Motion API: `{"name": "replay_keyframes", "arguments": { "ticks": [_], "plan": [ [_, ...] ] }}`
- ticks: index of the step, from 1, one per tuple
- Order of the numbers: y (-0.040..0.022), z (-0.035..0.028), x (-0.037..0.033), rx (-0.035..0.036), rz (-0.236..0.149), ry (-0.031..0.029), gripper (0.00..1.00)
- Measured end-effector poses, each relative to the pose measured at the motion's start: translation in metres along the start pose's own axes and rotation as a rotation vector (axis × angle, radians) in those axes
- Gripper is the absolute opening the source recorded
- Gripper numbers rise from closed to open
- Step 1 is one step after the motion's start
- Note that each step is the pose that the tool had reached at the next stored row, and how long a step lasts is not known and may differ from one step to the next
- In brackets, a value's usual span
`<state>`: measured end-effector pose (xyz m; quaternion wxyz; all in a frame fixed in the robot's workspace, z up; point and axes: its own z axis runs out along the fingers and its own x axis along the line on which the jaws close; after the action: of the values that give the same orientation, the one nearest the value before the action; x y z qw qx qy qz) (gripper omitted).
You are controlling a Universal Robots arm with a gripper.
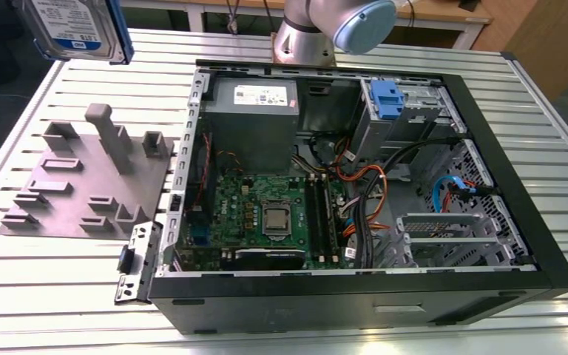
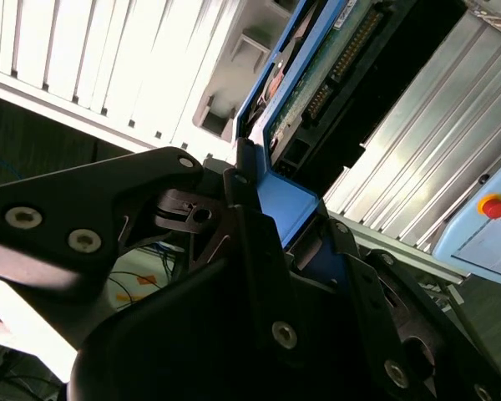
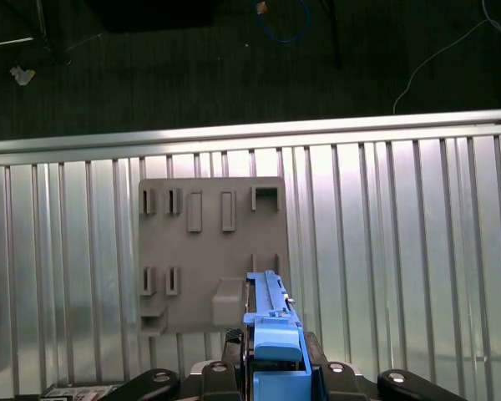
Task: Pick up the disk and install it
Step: 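Pick up the disk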
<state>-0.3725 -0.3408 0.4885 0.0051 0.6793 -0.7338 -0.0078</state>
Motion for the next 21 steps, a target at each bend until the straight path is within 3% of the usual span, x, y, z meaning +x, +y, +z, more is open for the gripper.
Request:
{"name": "replay_keyframes", "arguments": {
  "ticks": [21],
  "plan": [
    [-0.0056,-0.0001,-0.0004,0.0001,0.000,0.0000,0.36]
  ]
}}
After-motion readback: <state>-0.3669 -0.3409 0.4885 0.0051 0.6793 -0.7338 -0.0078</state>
